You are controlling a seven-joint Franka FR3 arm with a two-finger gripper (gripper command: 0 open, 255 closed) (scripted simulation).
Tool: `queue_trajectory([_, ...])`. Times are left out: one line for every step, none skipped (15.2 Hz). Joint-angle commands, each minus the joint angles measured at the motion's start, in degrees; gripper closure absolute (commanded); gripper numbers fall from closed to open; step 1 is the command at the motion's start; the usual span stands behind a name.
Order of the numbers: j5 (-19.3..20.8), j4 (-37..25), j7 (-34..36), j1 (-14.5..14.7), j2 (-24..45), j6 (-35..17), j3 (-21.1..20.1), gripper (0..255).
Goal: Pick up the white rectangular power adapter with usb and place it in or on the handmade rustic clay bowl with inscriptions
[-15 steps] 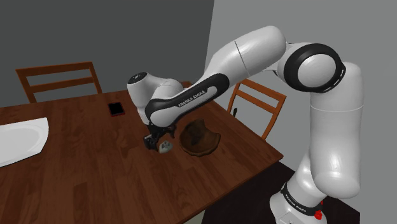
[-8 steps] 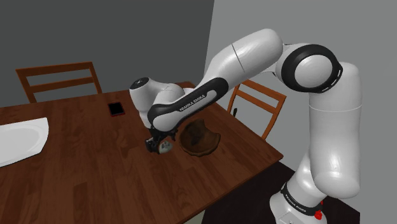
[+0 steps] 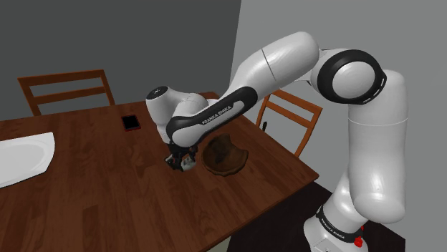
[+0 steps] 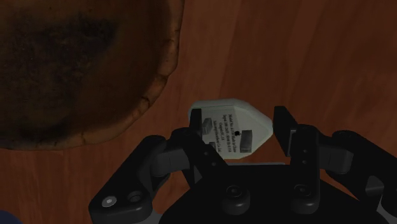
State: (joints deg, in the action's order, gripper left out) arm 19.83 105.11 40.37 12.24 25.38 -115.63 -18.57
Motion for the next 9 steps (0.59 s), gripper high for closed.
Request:
queue_trajectory([0.0, 0.1, 0.0, 0.0, 0.2, -0.1, 0.0, 255])
queue_trajectory([0.0, 0.1, 0.0, 0.0, 0.1, -0.1, 0.0, 255])
queue_trajectory([0.0, 0.1, 0.0, 0.0, 0.1, -0.1, 0.0, 255])
queue_trajectory([-0.1, 0.2, 0.1, 0.1, 0.1, -0.1, -0.1, 255])
queue_trajectory([0.0, 0.1, 0.0, 0.0, 0.2, -0.2, 0.0, 255])
queue_trajectory([-0.2, 0.0, -0.2, 0.0, -0.2, 0.4, -0.1, 255])
queue_trajectory([-0.4, -0.2, -0.4, -0.1, -0.7, 0.9, -0.2, 255])
queue_trajectory([-0.6, -0.4, -0.6, -0.1, -1.1, 1.5, -0.3, 255])
queue_trajectory([-0.8, -0.6, -0.8, -0.2, -1.5, 2.1, -0.4, 255])
